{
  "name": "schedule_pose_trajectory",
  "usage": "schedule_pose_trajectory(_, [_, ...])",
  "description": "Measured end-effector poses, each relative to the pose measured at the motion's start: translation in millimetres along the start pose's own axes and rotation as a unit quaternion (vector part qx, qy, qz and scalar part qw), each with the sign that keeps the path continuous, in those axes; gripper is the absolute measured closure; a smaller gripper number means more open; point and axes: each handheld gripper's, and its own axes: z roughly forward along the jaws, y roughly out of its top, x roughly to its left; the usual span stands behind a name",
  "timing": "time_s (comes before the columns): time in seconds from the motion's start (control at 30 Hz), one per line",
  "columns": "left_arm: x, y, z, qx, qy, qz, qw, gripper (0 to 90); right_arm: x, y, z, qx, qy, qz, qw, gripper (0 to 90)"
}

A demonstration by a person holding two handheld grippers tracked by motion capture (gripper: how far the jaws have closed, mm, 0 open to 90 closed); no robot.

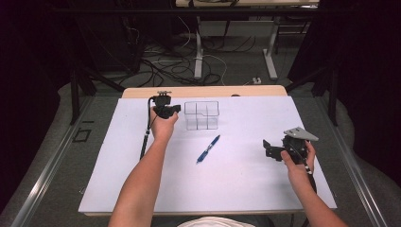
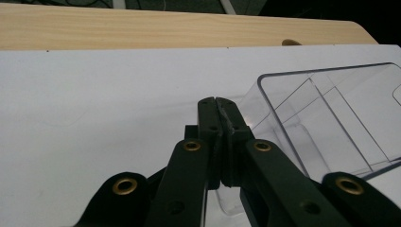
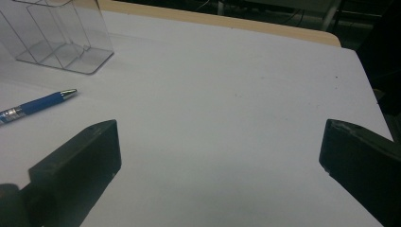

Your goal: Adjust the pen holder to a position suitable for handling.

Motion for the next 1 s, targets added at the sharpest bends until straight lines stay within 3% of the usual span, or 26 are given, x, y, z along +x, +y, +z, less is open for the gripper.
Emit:
schedule_pose_trajectory(0.1, [0.6, -1.0, 2.4, 0.003, -0.003, -0.006, 1.0000, 90.0, -0.9, -0.7, 0.5, 0.002, 0.002, 0.003, 1.0000, 0.0])
schedule_pose_trajectory(0.37, [-8.5, -4.3, 6.8, 0.012, -0.010, 0.007, 0.9999, 90.0, -4.3, -1.7, 1.4, 0.005, 0.001, 0.010, 0.9999, 0.0])
schedule_pose_trajectory(0.63, [-12.3, -5.5, 8.3, 0.008, -0.002, 0.002, 1.0000, 90.0, -4.8, -2.7, 2.8, 0.006, -0.001, 0.011, 0.9999, 0.0])
schedule_pose_trajectory(1.0, [-22.5, -7.5, 12.0, 0.010, -0.015, 0.016, 0.9997, 90.0, -3.8, -2.7, 2.7, 0.011, 0.007, 0.011, 0.9999, 0.0])
